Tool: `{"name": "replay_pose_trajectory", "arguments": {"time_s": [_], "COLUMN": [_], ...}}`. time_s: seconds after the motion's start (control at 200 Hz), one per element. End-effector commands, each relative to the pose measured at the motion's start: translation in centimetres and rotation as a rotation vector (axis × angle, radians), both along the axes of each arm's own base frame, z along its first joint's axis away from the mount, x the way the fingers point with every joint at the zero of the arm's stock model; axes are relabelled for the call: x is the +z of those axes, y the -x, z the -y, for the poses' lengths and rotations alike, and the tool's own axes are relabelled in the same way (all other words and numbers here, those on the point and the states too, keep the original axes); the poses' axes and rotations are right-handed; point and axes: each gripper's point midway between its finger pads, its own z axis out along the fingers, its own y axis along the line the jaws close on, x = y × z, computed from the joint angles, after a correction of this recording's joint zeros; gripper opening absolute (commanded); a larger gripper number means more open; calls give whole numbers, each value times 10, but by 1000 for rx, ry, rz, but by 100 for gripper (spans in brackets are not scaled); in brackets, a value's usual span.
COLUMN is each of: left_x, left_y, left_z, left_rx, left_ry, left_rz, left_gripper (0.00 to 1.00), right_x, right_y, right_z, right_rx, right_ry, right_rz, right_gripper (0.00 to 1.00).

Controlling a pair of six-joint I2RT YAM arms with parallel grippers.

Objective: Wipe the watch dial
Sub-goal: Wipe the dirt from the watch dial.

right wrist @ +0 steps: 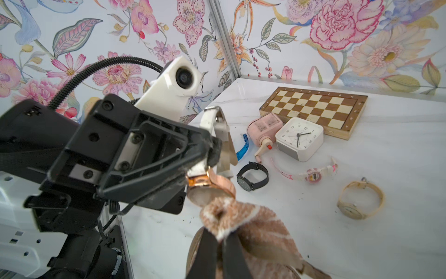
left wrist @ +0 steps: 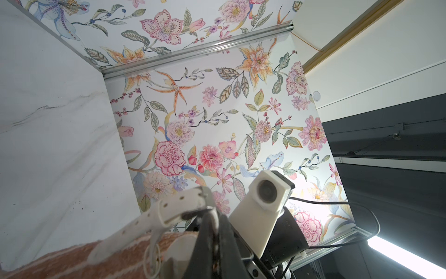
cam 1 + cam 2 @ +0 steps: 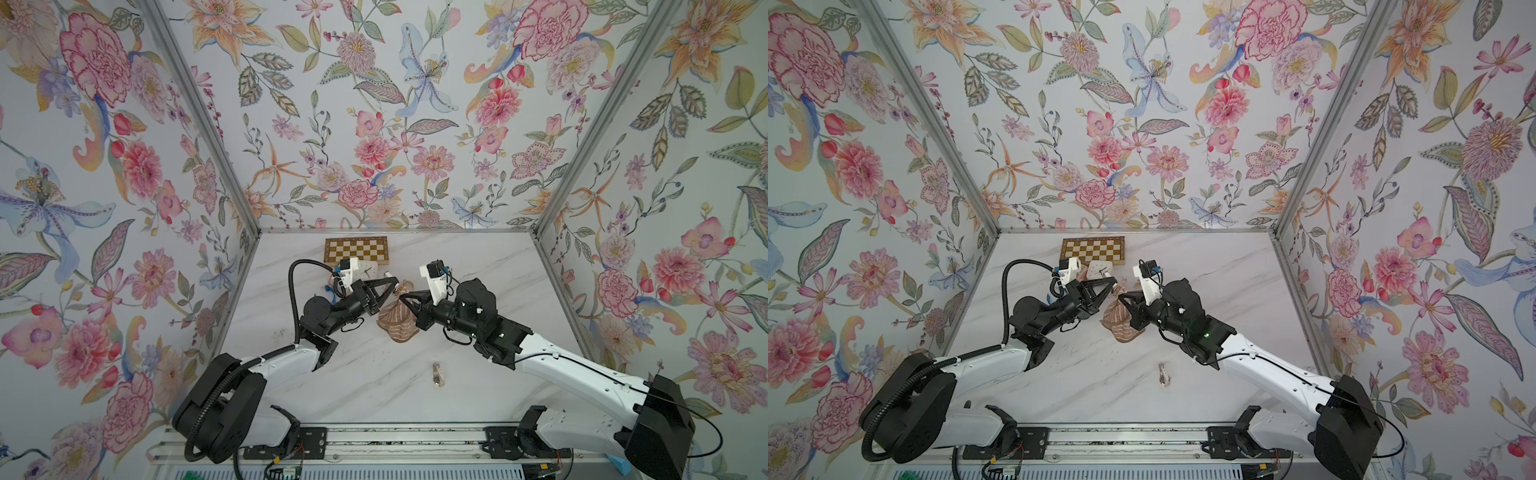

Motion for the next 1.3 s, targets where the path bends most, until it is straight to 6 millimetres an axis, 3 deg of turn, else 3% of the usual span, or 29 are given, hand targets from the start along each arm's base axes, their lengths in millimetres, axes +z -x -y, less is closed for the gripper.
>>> {"name": "replay_pose_trajectory", "arguments": {"time_s": [0.0, 0.32, 0.415, 0.681, 0.821, 1.091, 1.171, 1.296], "left_x": [12, 10, 9, 14, 12, 9, 9, 9], "left_y": [7, 5, 5, 6, 6, 4, 4, 3], "left_z": [-2, -2, -1, -1, -1, 1, 1, 2], "left_rx": [-7, -5, -5, -8, -7, -6, -8, -15], "left_ry": [7, 7, 7, 6, 0, 0, 1, 3], "left_rz": [60, 61, 59, 67, 66, 61, 63, 62], "left_gripper": [0, 0, 0, 0, 0, 0, 0, 0], "right_x": [22, 60, 56, 18, 25, 66, 62, 35], "right_y": [0, 5, 5, 2, 2, 6, 5, 3], "right_z": [0, 1, 1, -7, -7, -3, -2, -3], "right_rx": [-7, 3, 0, 6, 8, 11, 6, 2], "right_ry": [-62, -92, -83, -55, -60, -82, -70, -39], "right_rz": [37, 103, 100, 23, 33, 114, 116, 76], "right_gripper": [0, 0, 0, 0, 0, 0, 0, 0]}}
